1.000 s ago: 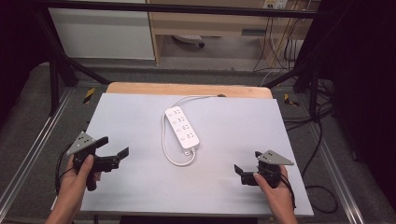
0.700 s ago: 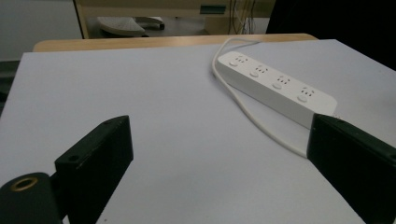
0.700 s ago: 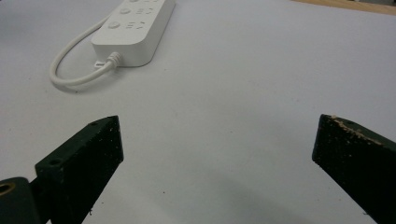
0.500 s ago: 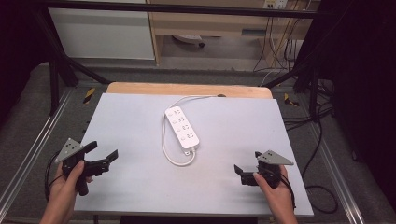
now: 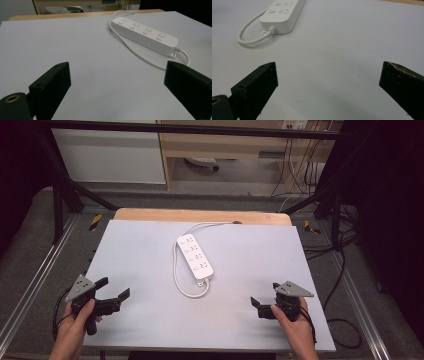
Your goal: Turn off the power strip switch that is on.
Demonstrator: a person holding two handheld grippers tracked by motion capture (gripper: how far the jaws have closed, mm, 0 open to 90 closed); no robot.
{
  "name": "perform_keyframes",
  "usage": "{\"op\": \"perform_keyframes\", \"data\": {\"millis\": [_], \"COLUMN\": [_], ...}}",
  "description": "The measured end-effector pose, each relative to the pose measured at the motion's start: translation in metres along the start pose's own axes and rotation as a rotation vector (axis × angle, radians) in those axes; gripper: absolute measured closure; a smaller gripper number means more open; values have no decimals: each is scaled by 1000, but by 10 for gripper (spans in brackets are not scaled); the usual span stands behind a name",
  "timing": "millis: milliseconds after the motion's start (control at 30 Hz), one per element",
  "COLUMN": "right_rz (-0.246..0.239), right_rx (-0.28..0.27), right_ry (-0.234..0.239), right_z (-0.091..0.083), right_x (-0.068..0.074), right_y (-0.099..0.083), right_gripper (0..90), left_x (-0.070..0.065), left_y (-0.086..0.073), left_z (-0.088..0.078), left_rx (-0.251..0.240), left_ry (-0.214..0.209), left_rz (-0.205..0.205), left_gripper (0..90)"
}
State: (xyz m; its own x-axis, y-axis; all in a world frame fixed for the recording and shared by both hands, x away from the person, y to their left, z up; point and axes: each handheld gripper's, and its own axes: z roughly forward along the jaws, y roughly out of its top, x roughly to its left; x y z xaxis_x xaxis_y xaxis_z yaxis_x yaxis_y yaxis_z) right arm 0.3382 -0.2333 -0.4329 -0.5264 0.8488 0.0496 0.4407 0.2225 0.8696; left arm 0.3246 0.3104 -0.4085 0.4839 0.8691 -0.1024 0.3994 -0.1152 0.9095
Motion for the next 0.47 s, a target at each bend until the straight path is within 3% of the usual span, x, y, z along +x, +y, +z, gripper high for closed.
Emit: {"op": "perform_keyframes", "data": {"millis": [267,367,433,467], "right_rz": [7,18,41,41], "right_rx": [32,72,131,131], "right_ry": [-48,-90,-145,-145], "right_z": [5,12,24,24], "right_x": [-4,-8,-11,-11], "right_y": [-4,-8,-16,-16], "right_gripper": [26,26,28,28], "left_x": [-25,-33,-35,-34], "left_y": [-15,-20,-21,-21], "left_z": [9,11,13,13], "left_rx": [50,74,77,73], "left_ry": [-68,-100,-103,-92], "left_rz": [25,40,38,35], "left_gripper": [70,65,64,64]}}
